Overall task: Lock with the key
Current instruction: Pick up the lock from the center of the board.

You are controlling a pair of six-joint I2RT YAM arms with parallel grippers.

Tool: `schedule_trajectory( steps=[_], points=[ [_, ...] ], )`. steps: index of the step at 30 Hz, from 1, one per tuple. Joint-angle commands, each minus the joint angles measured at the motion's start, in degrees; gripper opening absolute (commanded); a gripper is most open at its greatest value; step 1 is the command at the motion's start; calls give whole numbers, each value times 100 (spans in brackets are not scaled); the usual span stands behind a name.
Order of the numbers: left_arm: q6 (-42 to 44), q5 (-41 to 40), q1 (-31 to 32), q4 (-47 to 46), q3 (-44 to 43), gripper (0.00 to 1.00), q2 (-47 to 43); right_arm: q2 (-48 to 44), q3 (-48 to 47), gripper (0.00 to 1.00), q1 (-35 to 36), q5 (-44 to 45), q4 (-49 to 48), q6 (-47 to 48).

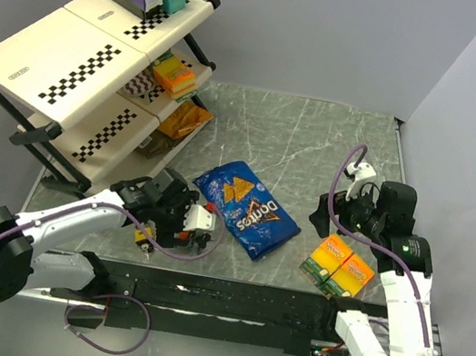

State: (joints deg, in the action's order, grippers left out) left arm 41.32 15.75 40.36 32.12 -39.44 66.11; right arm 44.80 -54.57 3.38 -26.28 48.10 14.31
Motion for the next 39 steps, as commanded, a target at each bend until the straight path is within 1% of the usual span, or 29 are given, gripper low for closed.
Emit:
schedule_trajectory(
  steps=[1,6,14,16,20,23,26,27,29,30,34,35,38,39],
  points=[
    [263,245,51,-565,68,99,279,3,-300,100,31,-88,-20,-59],
    [350,192,86,-768,103,95,693,-6,-248,100,23,-96,-28,-77],
    [631,157,156,-1093,411,91,930,29,-248,100,23,-70,-2,-33],
    [632,174,156,-1129,428,88,983,29,-221,100,23,-79,15,-42],
    [675,376,156,-1155,481,81,896,29,-177,100,31,-123,24,-103],
    [693,596,165,-1173,595,79,737,38,-160,100,23,-280,33,-235],
    [719,605,192,-1173,692,71,658,29,-125,100,23,-447,42,-358],
    [728,587,192,-1173,710,66,623,38,-107,100,31,-509,42,-384],
    [737,552,192,-1112,675,60,544,12,-72,100,23,-553,-19,-516],
    [711,561,192,-1094,640,56,500,3,-54,100,31,-606,-37,-551],
    [544,727,200,-962,342,47,219,73,-37,100,31,-702,-195,-954],
    [439,780,218,-927,280,42,192,117,-45,100,23,-764,-213,-1008],
    [359,833,314,-717,-19,36,61,284,-107,100,31,-1080,-178,-1132],
    [333,851,341,-690,-176,36,-9,389,-124,100,23,-1168,-152,-1132]
  ],
)
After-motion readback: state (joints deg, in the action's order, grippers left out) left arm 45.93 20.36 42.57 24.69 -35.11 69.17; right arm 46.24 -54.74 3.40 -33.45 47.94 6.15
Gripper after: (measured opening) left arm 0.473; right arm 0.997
